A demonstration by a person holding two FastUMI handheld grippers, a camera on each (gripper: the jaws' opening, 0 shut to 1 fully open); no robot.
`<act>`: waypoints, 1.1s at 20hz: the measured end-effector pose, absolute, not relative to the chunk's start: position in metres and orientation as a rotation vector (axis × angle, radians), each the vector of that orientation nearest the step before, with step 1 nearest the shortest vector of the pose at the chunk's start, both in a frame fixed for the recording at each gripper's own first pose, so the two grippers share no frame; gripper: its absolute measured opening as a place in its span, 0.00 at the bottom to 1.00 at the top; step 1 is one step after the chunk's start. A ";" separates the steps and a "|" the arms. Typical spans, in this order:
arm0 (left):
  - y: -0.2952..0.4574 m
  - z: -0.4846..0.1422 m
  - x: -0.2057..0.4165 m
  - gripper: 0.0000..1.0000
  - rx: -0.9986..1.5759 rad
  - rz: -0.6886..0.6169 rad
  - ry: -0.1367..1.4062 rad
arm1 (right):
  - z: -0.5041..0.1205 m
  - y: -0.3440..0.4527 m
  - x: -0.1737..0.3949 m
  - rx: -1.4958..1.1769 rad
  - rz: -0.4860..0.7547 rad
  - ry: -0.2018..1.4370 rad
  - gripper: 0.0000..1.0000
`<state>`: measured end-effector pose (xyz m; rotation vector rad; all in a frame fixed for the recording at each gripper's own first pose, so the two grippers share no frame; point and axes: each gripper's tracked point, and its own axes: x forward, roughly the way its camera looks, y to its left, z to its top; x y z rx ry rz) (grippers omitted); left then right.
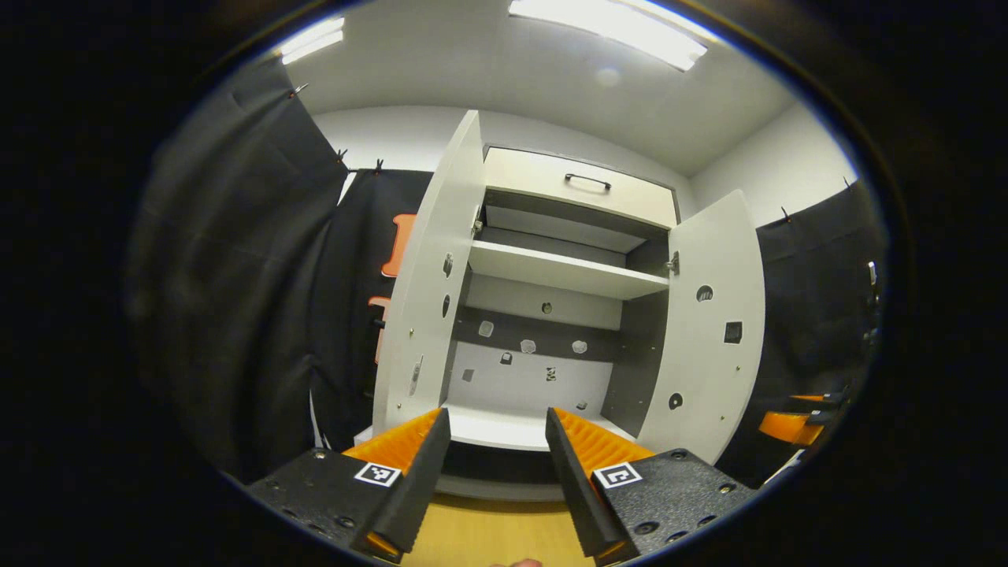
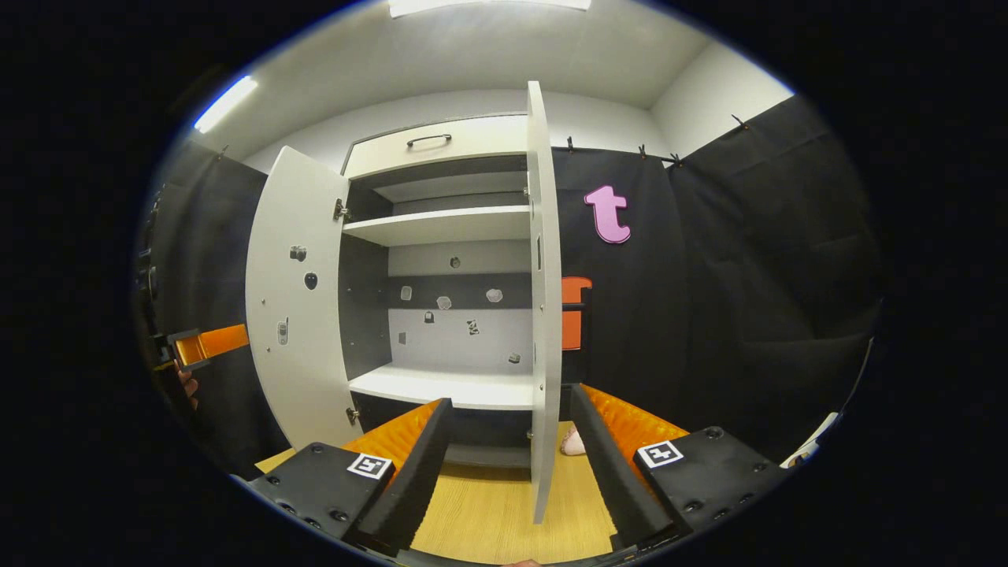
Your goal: Open the right door of the double-door shoe cabinet with the right hand, and open the left door with the left hand.
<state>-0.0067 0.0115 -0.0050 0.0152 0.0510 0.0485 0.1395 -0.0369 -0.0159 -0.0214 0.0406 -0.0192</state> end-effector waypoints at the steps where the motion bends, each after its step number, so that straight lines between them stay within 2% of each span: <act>1: 0.013 -0.004 -0.005 0.78 0.027 0.067 0.049 | -0.016 -0.037 0.141 -0.025 -0.019 0.038 0.98; 3: 0.009 -0.007 -0.002 0.95 0.014 0.065 0.055 | -0.016 -0.035 0.143 -0.024 -0.012 0.034 0.98; 4: 0.007 -0.008 -0.001 0.92 -0.001 0.061 0.060 | -0.016 -0.033 0.143 -0.020 -0.005 0.033 0.98; 5: 0.007 -0.009 0.000 0.97 -0.012 0.055 0.062 | -0.016 -0.032 0.143 -0.017 0.001 0.031 0.98; 6: 0.007 -0.010 0.001 0.95 -0.017 0.053 0.062 | -0.015 -0.032 0.144 -0.016 0.003 0.030 0.98; 15: 0.005 -0.004 0.002 0.94 0.024 0.051 0.036 | -0.013 -0.031 0.146 -0.013 0.011 0.011 0.98; 16: 0.006 -0.002 0.002 0.92 0.028 0.052 0.032 | -0.013 -0.031 0.146 -0.012 0.010 0.009 0.98; 18: 0.005 -0.001 0.001 0.95 0.033 0.051 0.024 | -0.013 -0.031 0.147 -0.008 0.009 0.006 0.97; 20: 0.006 0.000 0.002 0.95 0.037 0.051 0.020 | -0.013 -0.032 0.147 -0.005 0.006 0.004 0.97; 21: 0.005 0.000 0.002 0.92 0.040 0.051 0.018 | -0.013 -0.032 0.147 -0.005 0.005 0.004 0.97; 22: 0.006 0.001 0.002 0.95 0.042 0.053 0.016 | -0.013 -0.033 0.147 -0.005 0.004 0.003 0.97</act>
